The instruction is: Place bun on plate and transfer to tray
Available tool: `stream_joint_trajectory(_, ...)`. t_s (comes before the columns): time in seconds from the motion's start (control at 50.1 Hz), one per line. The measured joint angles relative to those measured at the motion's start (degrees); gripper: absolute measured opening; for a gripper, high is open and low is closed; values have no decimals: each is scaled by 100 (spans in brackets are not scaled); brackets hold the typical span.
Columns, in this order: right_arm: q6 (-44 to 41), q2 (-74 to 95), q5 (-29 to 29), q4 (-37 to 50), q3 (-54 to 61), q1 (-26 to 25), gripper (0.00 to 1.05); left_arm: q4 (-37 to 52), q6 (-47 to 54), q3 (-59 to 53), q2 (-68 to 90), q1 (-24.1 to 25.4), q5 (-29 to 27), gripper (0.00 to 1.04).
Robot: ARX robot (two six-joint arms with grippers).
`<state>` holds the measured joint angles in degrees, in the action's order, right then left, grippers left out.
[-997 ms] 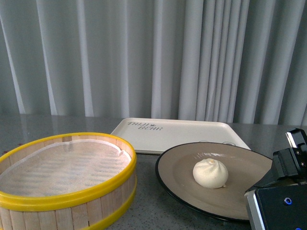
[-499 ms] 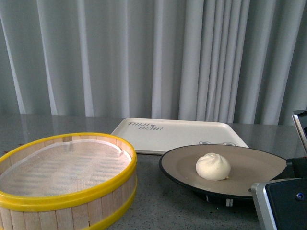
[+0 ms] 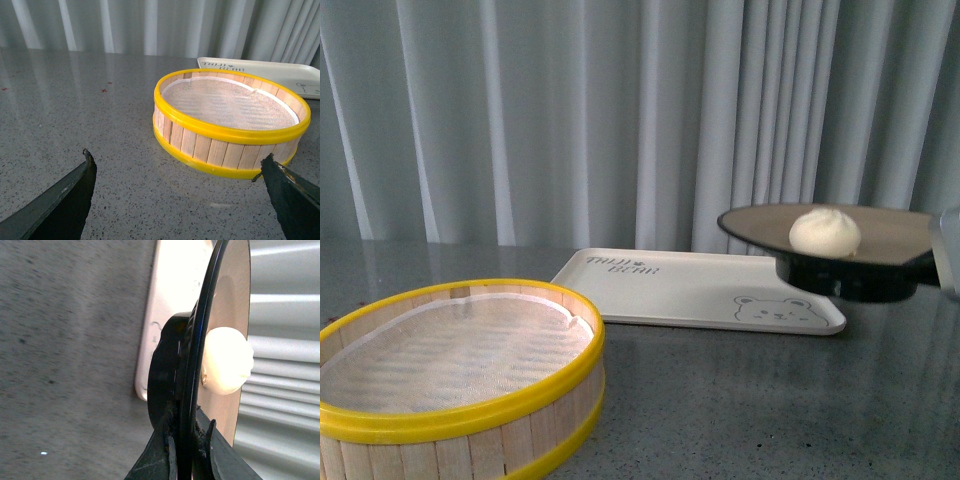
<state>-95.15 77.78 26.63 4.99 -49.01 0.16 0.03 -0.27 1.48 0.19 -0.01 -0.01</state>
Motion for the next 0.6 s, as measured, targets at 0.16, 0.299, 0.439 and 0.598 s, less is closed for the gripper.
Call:
stream_joint_trajectory(0.16, 83, 490, 221, -50, -669, -249, 3, 0, 0, 0, 0, 0, 0, 98)
stream_joint_trajectory(0.299, 66, 1147, 326, -70, -1202, -313, 3, 0, 0, 0, 0, 0, 0, 98)
stream_joint_trajectory(0.439, -328, 2059, 385, -407, -2028, -275, 3, 0, 0, 0, 0, 0, 0, 98)
stream_joint_trajectory(0.598, -824, 3174, 341, -664, -3193, -142, 3, 0, 0, 0, 0, 0, 0, 98)
